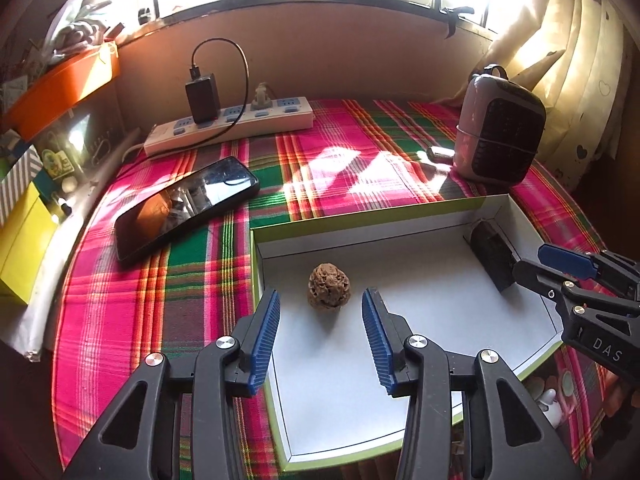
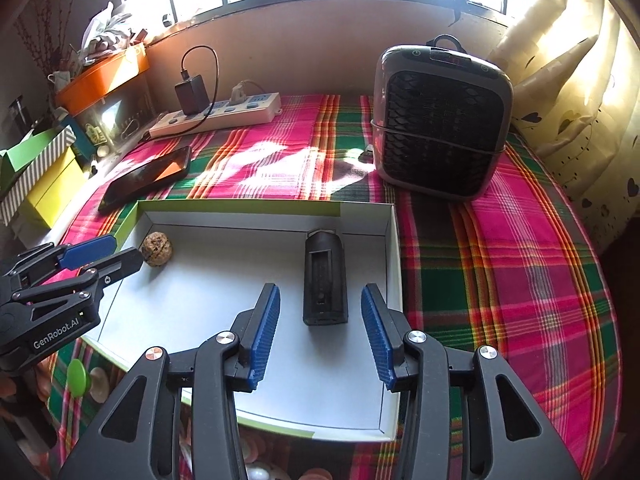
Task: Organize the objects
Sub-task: 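Lower the walnut and black device into the box and open both tools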
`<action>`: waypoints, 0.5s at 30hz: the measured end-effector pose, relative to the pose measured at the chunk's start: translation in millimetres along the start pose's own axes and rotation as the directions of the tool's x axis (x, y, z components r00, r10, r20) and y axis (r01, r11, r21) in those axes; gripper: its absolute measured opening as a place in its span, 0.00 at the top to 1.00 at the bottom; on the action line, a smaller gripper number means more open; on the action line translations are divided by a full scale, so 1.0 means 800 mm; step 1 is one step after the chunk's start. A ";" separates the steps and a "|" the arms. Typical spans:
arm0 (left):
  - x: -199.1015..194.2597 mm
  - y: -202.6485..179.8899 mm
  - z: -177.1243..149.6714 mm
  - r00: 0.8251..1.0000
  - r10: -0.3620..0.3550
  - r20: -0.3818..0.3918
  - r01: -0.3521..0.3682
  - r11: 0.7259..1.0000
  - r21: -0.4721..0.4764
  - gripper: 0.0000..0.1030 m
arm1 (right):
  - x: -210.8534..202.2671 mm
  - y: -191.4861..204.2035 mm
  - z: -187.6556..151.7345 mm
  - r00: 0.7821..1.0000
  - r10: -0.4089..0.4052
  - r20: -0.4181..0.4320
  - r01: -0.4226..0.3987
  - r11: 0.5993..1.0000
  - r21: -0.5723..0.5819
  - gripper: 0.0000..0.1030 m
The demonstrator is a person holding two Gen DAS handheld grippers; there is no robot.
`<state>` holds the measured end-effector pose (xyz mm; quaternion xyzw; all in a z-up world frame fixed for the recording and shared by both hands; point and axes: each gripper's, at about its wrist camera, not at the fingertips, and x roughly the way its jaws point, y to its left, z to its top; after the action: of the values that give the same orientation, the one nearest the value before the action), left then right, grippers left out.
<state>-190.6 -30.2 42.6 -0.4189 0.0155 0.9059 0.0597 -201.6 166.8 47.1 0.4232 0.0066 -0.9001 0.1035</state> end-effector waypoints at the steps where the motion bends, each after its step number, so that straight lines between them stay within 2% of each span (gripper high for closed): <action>1: -0.003 0.001 -0.002 1.000 -0.004 0.001 0.004 1.000 -0.004 0.60 | -0.002 0.000 -0.001 1.000 0.001 0.003 -0.001 1.000 0.002 0.57; 15: -0.041 0.006 -0.027 0.998 0.040 0.056 -0.039 0.999 -0.010 0.60 | -0.039 -0.005 -0.021 0.999 -0.003 0.050 0.003 1.000 0.008 0.57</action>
<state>-153.8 -39.7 54.0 -0.3930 0.0183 0.9185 0.0404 -170.4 178.3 59.6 0.4008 0.0010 -0.9106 0.1007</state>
